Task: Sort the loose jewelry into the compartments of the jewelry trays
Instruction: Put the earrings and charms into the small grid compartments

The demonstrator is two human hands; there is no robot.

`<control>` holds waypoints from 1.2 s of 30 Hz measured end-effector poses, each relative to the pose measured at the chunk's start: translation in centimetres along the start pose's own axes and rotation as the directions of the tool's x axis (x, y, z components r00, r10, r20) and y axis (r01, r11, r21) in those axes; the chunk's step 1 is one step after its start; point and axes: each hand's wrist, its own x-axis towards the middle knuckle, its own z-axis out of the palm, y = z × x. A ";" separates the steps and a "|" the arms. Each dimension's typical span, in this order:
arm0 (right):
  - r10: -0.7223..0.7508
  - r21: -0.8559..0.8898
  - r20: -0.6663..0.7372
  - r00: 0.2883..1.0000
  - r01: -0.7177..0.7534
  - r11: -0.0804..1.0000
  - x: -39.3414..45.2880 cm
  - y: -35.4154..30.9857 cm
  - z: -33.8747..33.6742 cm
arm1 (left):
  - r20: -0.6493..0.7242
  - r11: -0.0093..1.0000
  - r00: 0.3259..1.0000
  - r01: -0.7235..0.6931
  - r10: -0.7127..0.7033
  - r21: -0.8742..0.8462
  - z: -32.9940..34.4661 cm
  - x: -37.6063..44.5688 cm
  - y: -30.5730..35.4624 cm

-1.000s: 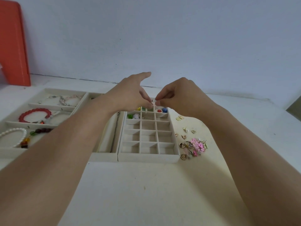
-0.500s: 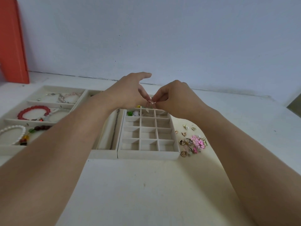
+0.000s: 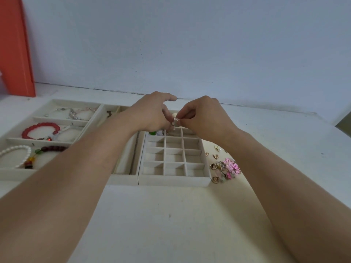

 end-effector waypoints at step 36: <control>-0.027 -0.182 0.244 0.969 0.073 0.981 -0.5 -0.2 0.4 | -0.013 0.969 0.997 0.076 -0.075 0.233 1.0 0.3 0.1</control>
